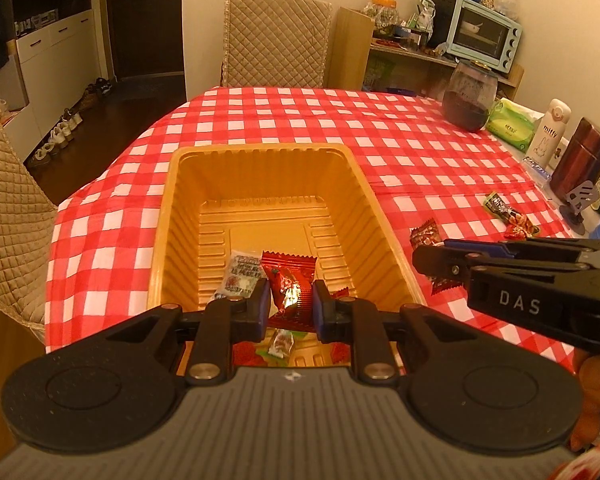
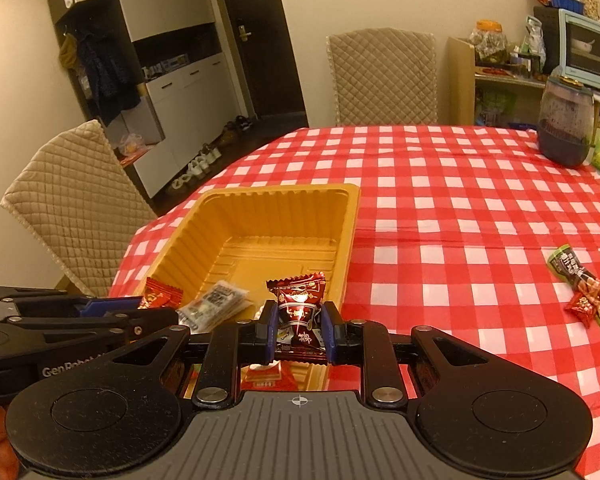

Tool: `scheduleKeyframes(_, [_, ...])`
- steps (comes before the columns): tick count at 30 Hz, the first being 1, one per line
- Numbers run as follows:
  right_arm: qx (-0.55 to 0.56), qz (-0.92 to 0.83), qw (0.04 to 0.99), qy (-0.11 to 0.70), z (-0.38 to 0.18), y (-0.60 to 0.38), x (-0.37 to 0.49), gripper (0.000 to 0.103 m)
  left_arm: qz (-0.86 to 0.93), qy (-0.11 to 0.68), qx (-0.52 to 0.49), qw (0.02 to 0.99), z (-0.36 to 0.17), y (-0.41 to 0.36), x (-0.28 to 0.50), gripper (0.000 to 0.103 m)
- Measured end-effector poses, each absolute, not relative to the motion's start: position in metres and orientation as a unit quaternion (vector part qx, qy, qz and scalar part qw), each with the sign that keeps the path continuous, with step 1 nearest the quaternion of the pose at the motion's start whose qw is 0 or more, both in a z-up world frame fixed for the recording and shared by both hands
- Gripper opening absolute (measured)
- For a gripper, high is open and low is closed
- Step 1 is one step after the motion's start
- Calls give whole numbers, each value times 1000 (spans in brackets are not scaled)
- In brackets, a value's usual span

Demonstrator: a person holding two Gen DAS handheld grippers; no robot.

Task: Organize snacks
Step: 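Open the left gripper over the tray while the right releases its brown candy, then move both tools from the tray back to the remaining snacks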

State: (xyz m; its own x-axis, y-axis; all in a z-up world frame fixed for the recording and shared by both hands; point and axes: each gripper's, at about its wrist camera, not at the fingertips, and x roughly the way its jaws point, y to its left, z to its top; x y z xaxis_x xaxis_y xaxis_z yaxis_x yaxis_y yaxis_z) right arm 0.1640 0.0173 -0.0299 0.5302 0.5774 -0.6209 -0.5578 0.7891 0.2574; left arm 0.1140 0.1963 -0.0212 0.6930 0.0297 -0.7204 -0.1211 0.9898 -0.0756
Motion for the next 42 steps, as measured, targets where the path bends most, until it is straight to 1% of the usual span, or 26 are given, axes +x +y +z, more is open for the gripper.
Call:
scheduleKeyframes(1, [14,324,875,361,-31,17,166,23,41,390,-57,918,-23,196,117,20])
scheduleKeyframes(2, [15,323,875,361,-32,17,168,23,41,389,-56,919,-24,196,120,23])
scheduleKeyframes(3, [15,322,874,362,-33,18,169,23,40,390,-56,918,-25,197,123,28])
scheduleKeyframes(4, [15,321,874,364,-35,18,171,23,38,391,-55,918,-26,197,125,35])
scheduleKeyframes(12, [24,325,870,370,-39,20,173,23,55,389,-58,918,-27,208,115,35])
scheduleKeyframes(21, [29,351,862,366,-36,36,167,23,82,385,-71,916,-27,224,96,43])
scheduleKeyframes(27, [62,386,845,366,-36,44,171,25,92,383,-81,916,-27,232,89,45])
scheduleKeyframes(28, [66,383,846,366,-36,44,172,33,93,382,-81,916,-26,233,88,46])
scheduleKeyframes(29, [68,377,850,362,-35,42,171,52,95,382,-82,916,-26,233,88,50])
scheduleKeyframes(30, [70,372,853,359,-34,40,170,59,96,382,-83,916,-25,233,87,52])
scheduleKeyframes(31, [73,366,857,356,-34,38,170,62,96,381,-84,916,-25,233,85,53])
scheduleKeyframes(33, [72,359,860,356,-33,31,168,62,98,379,-86,916,-23,232,83,55])
scheduleKeyframes(35, [73,348,863,359,-32,24,166,62,99,376,-89,917,-22,231,79,59])
scheduleKeyframes(40, [78,322,869,368,-33,-2,156,62,100,374,-93,917,-18,223,71,62])
scheduleKeyframes(42, [79,311,872,369,-31,-13,150,62,100,372,-94,918,-16,219,67,65])
